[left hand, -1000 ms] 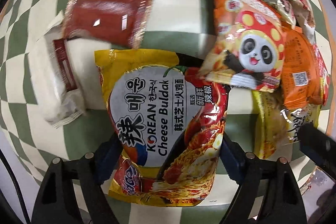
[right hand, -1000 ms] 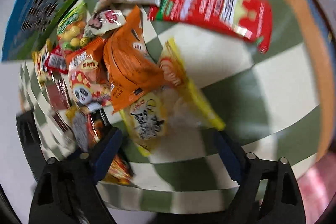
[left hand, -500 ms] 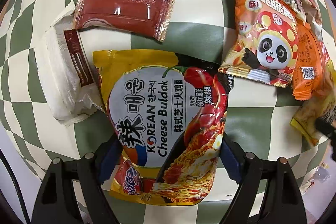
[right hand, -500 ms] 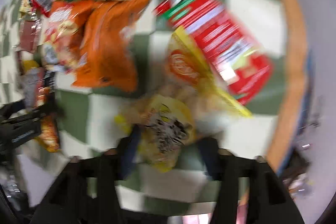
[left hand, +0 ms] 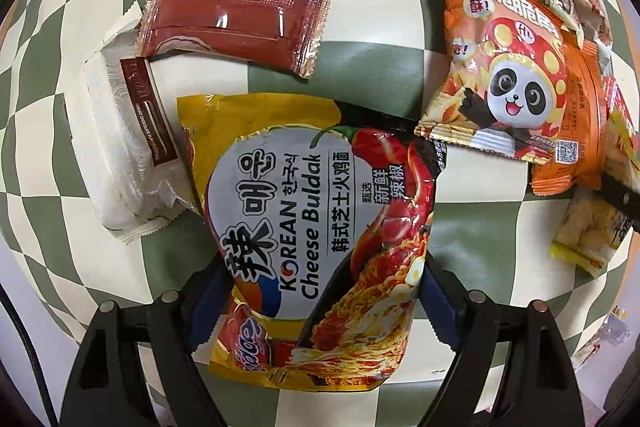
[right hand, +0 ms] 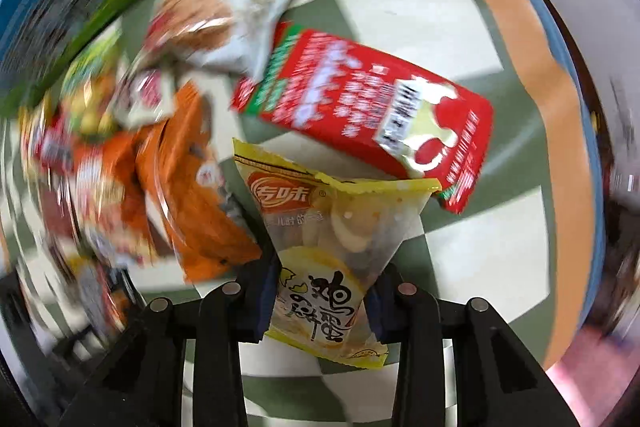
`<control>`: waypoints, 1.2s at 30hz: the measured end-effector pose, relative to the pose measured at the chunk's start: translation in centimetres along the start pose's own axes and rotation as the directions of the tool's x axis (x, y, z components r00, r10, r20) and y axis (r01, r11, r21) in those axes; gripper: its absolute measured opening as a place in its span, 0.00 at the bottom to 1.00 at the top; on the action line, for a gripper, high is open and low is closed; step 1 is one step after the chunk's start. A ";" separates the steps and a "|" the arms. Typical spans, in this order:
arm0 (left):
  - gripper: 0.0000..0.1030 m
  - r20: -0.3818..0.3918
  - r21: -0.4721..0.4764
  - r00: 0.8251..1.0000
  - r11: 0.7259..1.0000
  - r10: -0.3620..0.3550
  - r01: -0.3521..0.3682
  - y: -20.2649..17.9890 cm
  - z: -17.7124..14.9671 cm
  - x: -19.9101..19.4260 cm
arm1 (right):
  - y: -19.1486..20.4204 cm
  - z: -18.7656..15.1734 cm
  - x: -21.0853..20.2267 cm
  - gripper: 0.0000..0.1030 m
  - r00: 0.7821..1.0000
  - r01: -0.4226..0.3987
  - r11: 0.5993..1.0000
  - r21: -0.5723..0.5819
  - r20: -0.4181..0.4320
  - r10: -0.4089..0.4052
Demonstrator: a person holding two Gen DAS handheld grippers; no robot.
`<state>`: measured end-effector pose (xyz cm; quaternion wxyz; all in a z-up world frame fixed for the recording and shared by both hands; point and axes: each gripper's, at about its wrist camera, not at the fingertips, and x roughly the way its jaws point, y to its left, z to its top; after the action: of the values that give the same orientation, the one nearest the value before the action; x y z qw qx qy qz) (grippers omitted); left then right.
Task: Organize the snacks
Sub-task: 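Grasp the Cheese Buldak noodle pack with left tool while right tool grasps yellow egg-biscuit bag, then carry both packs into the cardboard box and open both tools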
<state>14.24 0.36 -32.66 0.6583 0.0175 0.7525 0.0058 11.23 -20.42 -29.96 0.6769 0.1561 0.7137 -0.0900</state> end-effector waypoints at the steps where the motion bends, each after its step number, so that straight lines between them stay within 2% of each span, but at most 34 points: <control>1: 0.82 0.002 0.001 1.000 1.000 0.000 0.000 0.2 -0.1 0.0 | 0.7 -0.3 0.2 0.38 1.000 0.006 0.998 -0.061 -0.018 -0.008; 5: 0.82 0.017 0.010 1.000 1.000 -0.002 0.002 0.3 -0.4 0.0 | 3.9 -2.4 1.4 0.38 0.987 -0.015 0.945 -0.327 -0.155 -0.038; 6: 0.82 0.018 0.011 1.000 1.000 0.000 0.000 0.3 -0.3 0.1 | 4.7 -3.0 1.6 0.38 0.983 -0.006 0.925 -0.380 -0.170 -0.063; 8: 0.82 0.023 0.019 1.000 1.000 0.013 -0.014 0.1 -0.2 0.4 | 5.4 -3.1 1.9 0.42 0.986 0.032 0.916 -0.400 -0.140 -0.095; 9: 0.82 0.029 0.020 0.999 1.000 0.016 -0.017 0.0 -0.2 0.4 | 5.3 -3.1 1.7 0.46 0.986 0.045 0.918 -0.394 -0.128 -0.103; 11: 0.81 0.049 0.017 0.999 1.000 0.006 -0.006 -0.1 -0.3 0.2 | 5.5 -4.2 2.2 0.65 0.990 0.075 0.942 -0.328 -0.085 -0.109; 12: 0.81 0.059 0.017 0.998 1.000 0.003 -0.004 -0.1 -0.2 0.1 | 5.8 -5.7 2.4 0.66 0.993 0.070 0.954 -0.293 -0.074 -0.095; 13: 0.81 0.071 0.014 0.997 1.000 -0.002 0.001 -0.2 -0.4 0.1 | 5.0 -5.8 2.6 0.66 0.996 0.047 0.969 -0.242 -0.066 -0.065; 16: 0.81 0.078 0.009 0.997 1.000 -0.009 0.008 -0.3 -1.0 0.0 | 3.3 -6.7 3.4 0.64 0.999 0.029 0.990 -0.141 -0.029 -0.034; 17: 0.81 0.079 0.012 0.997 1.000 -0.006 0.005 -0.3 -1.0 0.0 | 2.9 -7.7 4.0 0.52 0.999 0.038 0.990 -0.133 -0.020 -0.041; 20: 0.81 0.079 0.031 0.997 0.999 0.006 -0.008 -0.7 -0.9 0.2 | 2.5 -8.2 5.1 0.46 0.999 0.036 0.995 -0.095 0.011 -0.035; 23: 0.81 0.081 0.040 0.997 0.999 -0.010 0.006 -0.5 -1.7 -0.2 | 2.4 -8.6 4.9 0.44 0.999 0.030 0.995 -0.094 0.031 -0.027; 27: 0.81 0.111 0.067 0.993 0.997 -0.048 0.041 -0.3 -1.9 -2.5 | 4.0 -9.9 1.8 0.43 0.998 -0.030 0.997 -0.072 0.046 0.033; 28: 0.81 0.117 0.073 0.991 0.996 -0.062 0.054 -0.1 -2.0 -3.0 | 2.5 -10.1 0.0 0.43 0.998 -0.039 0.997 -0.070 0.056 0.043; 29: 0.81 0.127 0.082 0.989 0.994 -0.082 0.072 0.4 -2.0 -3.9 | 2.5 -10.4 -0.9 0.43 0.996 -0.056 0.996 -0.066 0.066 0.061; 33: 0.81 0.184 0.106 0.973 0.987 -0.137 0.119 2.1 -2.4 -7.7 | 2.7 -10.7 -3.9 0.43 0.985 -0.119 0.991 -0.066 0.114 0.125; 36: 0.81 0.228 0.104 0.957 0.982 -0.178 0.158 3.3 -1.8 -10.9 | 3.2 -11.5 -7.8 0.43 0.972 -0.171 0.983 -0.068 0.151 0.179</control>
<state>13.93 3.28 -21.48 0.7399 -0.0180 0.6672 -0.0840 1.83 -14.26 -21.14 0.7400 0.1924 0.6441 -0.0225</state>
